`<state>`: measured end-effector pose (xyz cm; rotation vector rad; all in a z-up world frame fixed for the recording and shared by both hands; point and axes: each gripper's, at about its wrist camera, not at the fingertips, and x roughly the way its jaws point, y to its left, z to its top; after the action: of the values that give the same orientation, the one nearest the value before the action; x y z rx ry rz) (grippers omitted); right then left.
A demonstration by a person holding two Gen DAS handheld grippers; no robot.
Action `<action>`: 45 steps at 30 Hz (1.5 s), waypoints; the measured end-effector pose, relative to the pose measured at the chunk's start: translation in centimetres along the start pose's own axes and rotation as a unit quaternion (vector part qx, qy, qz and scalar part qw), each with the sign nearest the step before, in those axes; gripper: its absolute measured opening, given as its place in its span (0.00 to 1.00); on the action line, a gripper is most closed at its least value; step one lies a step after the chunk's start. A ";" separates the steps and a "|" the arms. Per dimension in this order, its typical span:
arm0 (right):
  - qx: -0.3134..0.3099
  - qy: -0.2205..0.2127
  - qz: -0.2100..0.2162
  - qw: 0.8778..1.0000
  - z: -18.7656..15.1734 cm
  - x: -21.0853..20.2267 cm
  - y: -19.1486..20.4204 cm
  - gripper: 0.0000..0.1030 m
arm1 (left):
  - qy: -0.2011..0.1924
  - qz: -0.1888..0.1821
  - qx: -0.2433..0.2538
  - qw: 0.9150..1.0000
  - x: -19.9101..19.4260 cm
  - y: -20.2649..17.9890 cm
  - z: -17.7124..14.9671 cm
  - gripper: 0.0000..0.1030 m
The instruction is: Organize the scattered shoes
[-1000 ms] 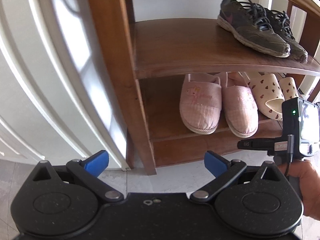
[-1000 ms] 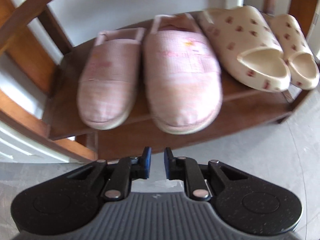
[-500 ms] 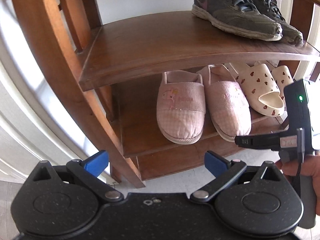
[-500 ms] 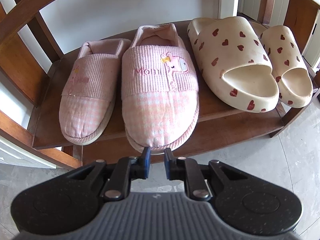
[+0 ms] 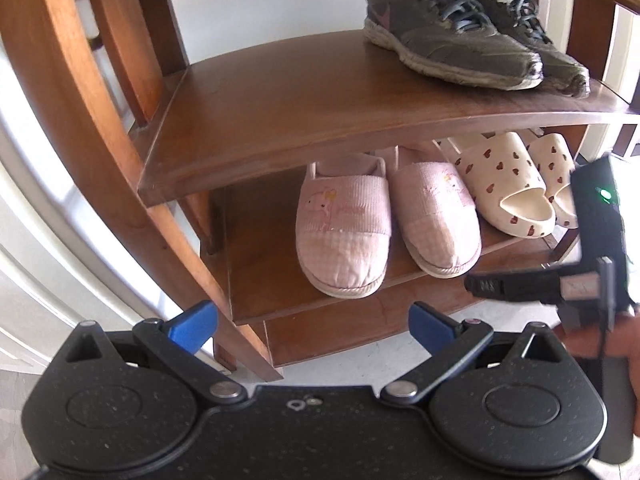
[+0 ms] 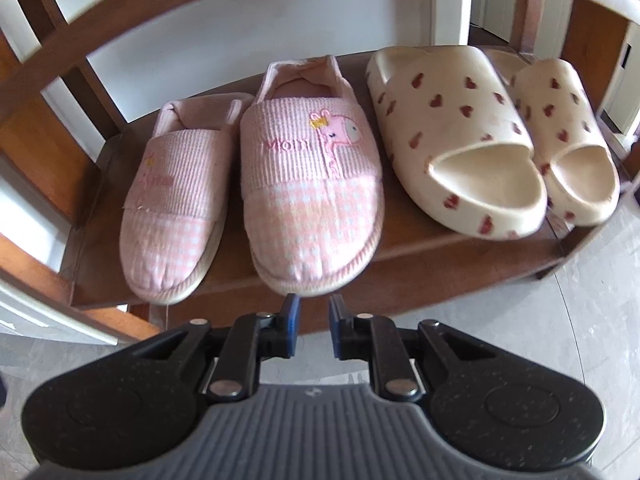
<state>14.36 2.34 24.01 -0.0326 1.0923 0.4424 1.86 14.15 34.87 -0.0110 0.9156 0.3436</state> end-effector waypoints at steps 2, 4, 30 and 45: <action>0.005 0.003 -0.003 1.000 -0.7 -1.8 -0.5 0.29 | -0.002 -0.004 0.005 1.000 -0.6 -0.4 0.4 0.99; 0.012 0.006 -0.008 1.000 -1.2 -3.6 -0.9 0.34 | -0.005 -0.007 0.011 1.000 -1.3 -0.8 0.8 1.00; 0.125 -0.011 -0.121 0.985 -5.8 -29.1 -1.1 0.91 | 0.027 -0.116 0.078 0.990 -14.6 -2.9 3.3 1.00; 0.096 -0.029 -0.082 0.992 -6.3 -36.2 -2.6 0.91 | 0.047 -0.080 0.022 0.995 -20.0 -4.6 4.3 1.00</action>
<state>-3.87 -13.49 51.79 0.0593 1.0617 0.1876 -4.62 4.74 52.41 -0.0610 1.0084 0.1743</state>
